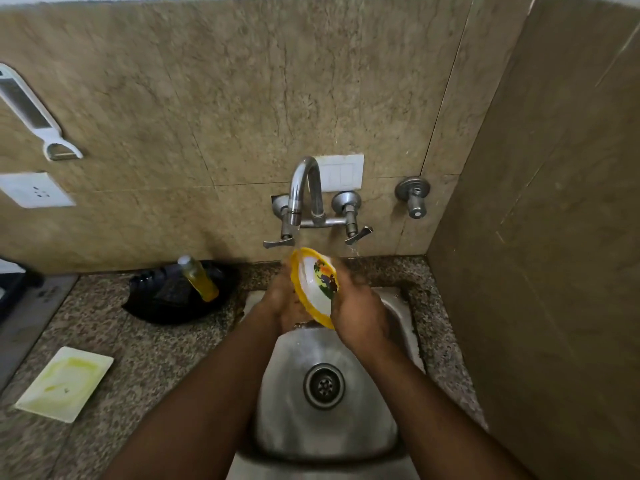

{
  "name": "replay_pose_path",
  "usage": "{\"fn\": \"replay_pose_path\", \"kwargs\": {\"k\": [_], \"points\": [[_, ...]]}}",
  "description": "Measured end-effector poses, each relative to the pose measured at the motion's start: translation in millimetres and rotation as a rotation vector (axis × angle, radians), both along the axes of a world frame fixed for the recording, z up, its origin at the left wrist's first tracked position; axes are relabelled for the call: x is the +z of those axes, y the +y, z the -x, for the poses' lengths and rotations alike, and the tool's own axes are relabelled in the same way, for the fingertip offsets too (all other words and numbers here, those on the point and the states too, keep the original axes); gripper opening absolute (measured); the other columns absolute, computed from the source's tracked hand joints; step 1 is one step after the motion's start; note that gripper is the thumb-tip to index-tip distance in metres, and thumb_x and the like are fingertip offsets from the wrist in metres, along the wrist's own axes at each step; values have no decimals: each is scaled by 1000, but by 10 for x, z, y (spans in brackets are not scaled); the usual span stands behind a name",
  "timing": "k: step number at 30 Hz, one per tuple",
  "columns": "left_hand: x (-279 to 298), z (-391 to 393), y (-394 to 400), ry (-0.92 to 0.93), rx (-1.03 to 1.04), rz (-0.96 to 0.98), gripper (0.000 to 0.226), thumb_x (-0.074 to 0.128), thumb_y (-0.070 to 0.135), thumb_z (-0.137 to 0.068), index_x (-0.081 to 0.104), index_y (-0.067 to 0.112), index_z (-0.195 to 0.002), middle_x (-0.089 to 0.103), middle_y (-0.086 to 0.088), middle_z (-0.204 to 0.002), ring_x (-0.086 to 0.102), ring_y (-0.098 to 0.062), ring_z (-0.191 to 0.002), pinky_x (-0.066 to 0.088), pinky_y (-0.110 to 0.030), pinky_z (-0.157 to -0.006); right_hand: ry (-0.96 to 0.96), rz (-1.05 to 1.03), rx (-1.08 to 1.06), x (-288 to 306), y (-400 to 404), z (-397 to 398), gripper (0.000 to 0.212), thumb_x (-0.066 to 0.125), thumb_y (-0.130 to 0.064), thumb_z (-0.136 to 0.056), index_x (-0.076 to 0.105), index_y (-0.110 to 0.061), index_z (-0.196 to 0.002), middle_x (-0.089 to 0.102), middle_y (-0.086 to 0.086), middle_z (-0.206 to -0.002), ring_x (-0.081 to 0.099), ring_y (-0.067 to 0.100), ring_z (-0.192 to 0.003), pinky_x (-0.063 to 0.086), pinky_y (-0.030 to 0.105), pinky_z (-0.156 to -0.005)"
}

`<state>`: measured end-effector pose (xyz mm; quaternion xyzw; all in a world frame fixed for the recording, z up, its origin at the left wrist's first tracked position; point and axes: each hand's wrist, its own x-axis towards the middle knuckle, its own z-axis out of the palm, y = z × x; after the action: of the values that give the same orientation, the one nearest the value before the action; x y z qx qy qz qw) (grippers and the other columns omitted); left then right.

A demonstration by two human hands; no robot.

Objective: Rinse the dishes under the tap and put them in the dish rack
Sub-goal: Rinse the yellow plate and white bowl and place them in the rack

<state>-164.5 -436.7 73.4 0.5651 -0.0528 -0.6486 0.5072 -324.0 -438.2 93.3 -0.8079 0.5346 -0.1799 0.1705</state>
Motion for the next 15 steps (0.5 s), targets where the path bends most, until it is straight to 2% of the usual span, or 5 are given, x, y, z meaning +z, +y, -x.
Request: {"fn": "replay_pose_path", "kwargs": {"k": [3,5,7,11,15], "points": [[58,-78,7,67,112,-5,79,32,65,-103,53,-1,-142,60,-22,-134,56,-44,-125,47,-59,-105,173,14,188,-139,113,11,82,51,-16,-95,7,-48,-156,49,14,-127,62,30,-95,53,40,-74],[69,-83,27,38,201,27,55,44,42,-106,57,-5,-131,67,-25,-113,66,-40,-99,55,-52,-81,236,49,261,-249,202,26,83,51,-17,-95,3,-48,-156,47,14,-131,61,29,-97,53,40,-74],[11,-85,88,-55,259,2,40,49,18,-102,56,-9,-132,67,-28,-112,66,-39,-91,55,-48,-72,255,79,279,-333,258,40,83,53,-23,-93,5,-47,-156,43,13,-139,59,30,-106,54,40,-78],[-129,-78,257,-139,242,35,35,55,17,-104,58,-7,-129,62,-32,-130,64,-47,-114,56,-57,-88,144,22,320,-393,263,13,71,38,-48,-93,12,-39,-159,28,3,-161,22,31,-147,39,49,-112],[-224,6,349,-197,227,86,31,56,34,-104,67,9,-118,68,-21,-128,67,-36,-117,50,-56,-106,18,17,403,-437,112,-183,58,27,-44,-103,18,-35,-160,10,1,-170,5,22,-156,16,43,-124]]}}
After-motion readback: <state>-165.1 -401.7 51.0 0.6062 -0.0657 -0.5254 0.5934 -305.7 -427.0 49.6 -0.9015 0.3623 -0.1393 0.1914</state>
